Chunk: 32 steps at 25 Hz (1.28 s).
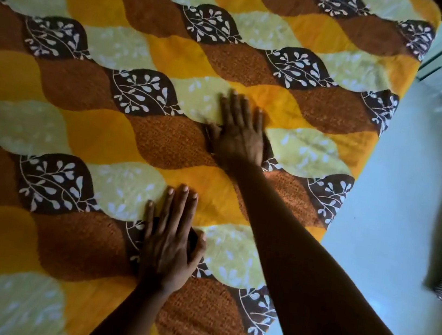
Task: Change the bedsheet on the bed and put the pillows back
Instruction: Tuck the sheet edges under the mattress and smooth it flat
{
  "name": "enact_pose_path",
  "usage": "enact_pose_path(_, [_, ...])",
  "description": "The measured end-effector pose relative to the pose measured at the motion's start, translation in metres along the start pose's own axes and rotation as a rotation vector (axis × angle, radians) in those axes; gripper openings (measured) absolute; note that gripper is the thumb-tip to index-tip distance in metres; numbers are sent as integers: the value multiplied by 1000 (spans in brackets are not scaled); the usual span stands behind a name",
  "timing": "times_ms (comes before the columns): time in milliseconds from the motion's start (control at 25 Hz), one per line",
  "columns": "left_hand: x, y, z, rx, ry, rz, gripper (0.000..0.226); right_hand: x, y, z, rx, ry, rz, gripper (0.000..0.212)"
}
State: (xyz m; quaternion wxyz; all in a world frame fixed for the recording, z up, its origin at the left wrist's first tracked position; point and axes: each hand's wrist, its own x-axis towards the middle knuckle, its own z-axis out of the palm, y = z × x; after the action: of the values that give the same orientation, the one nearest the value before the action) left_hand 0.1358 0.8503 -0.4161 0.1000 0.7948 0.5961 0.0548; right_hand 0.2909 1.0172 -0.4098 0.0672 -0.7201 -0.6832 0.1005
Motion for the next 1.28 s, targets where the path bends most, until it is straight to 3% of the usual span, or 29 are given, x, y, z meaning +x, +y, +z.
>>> enact_pose_path(200, [-1, 1, -6, 34, 29, 5, 63, -37, 87, -24, -19, 74, 350, 65])
enact_pose_path(360, [-28, 52, 1, -23, -17, 175, 66, -67, 121, -34, 73, 149, 527, 67])
enact_pose_path(440, [-37, 69, 7, -21, -40, 173, 68, -84, 127, -34, 241, 171, 642, 72])
enact_pose_path(640, [-34, 66, 12, 47, -49, 158, 66, -150, 102, -19, 945, 290, 873, 75])
enact_pose_path(800, [-36, 68, 12, 59, -55, 167, 65, -198, 77, -2, 1219, 156, 1001, 67])
enact_pose_path(920, [-30, 66, 8, -88, -18, 190, 63, -235, 67, -1, 1311, 80, 935, 63])
enact_pose_path(1040, [-49, 51, -5, -462, 53, 175, 52, -281, 37, -13, 895, 298, 796, 50])
enact_pose_path(1120, [-98, 27, -9, -402, 95, 99, 49, -309, -15, -16, 689, 355, 498, 50])
enact_pose_path(1200, [-169, 2, -9, -174, 79, 44, 53, -335, -68, 4, 491, 183, 106, 51])
enact_pose_path(1280, [-230, -13, -6, -21, 7, 15, 60, -350, -81, 33, 261, 74, -162, 49])
